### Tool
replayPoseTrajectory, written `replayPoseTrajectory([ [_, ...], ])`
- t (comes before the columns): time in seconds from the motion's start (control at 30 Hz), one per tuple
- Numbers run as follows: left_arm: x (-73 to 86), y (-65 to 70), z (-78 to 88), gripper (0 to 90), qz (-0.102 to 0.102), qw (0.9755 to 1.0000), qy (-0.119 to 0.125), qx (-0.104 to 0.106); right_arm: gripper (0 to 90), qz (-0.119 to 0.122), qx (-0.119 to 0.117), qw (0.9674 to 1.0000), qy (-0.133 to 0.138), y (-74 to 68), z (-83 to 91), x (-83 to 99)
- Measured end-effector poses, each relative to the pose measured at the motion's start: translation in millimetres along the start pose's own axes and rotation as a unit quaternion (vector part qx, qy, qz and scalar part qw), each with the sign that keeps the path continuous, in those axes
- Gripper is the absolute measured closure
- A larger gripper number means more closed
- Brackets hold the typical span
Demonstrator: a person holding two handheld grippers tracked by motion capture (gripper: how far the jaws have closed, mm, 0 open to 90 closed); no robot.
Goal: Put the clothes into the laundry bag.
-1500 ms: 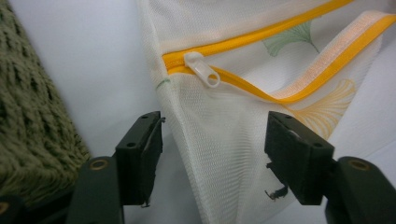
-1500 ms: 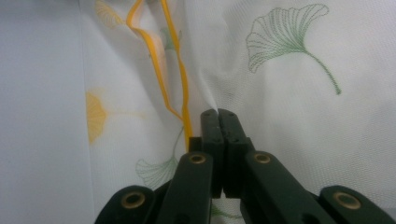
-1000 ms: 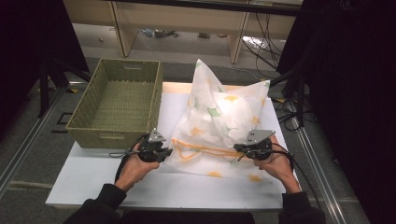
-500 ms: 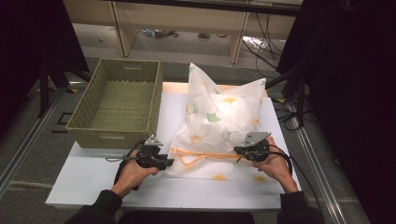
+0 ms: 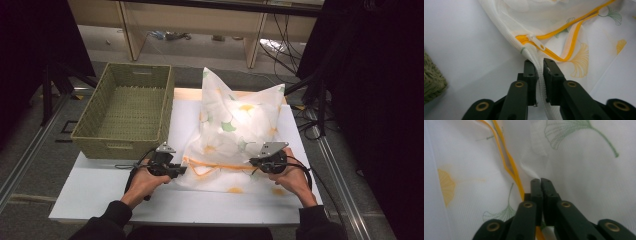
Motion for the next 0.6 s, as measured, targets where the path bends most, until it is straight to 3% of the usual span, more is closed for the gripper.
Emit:
replayPoseTrajectory([
  [0.1, 0.3, 4.7, 3.7, 83.0, -0.006, 1.0000, 0.003, 0.003, 73.6, -0.007, 0.007, 0.9999, 0.002, -2.4, 9.5, -7.2],
  [0.17, 0.0, 7.6, 6.6, 84.1, -0.013, 0.9999, 0.010, 0.005, 62.7, -0.020, 0.016, 0.9996, 0.016, -4.5, 16.5, -16.5],
  [0.23, -1.5, 8.1, 9.3, 85.2, -0.023, 0.9996, 0.014, 0.002, 60.4, -0.014, 0.015, 0.9991, 0.038, -5.5, 20.9, -25.6],
  [0.33, -4.4, 9.5, 10.7, 86.4, -0.024, 0.9994, 0.025, 0.000, 53.7, -0.030, 0.004, 0.9976, 0.062, -11.2, 23.7, -35.1],
  [0.47, -8.8, 15.5, 11.9, 86.7, -0.036, 0.9988, 0.034, 0.002, 48.4, -0.023, 0.009, 0.9966, 0.079, -17.0, 21.1, -44.0],
  [0.5, -10.9, 19.0, 10.8, 86.7, -0.028, 0.9987, 0.042, 0.004, 46.5, -0.024, 0.008, 0.9965, 0.079, -19.0, 20.3, -45.5],
  [0.6, -14.1, 22.9, 11.2, 86.7, -0.045, 0.9982, 0.039, 0.009, 45.9, -0.021, 0.009, 0.9964, 0.081, -23.8, 18.4, -49.3],
])
Point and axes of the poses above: each handheld gripper's, and its own axes: z roughly backward along the jaws, x roughly out of its underside, y roughly to its right, the point moved 4 cm from there along -z, roughly forward along the jaws, and after that the axes turned 2 degrees about -x, right-handed, at the moved point
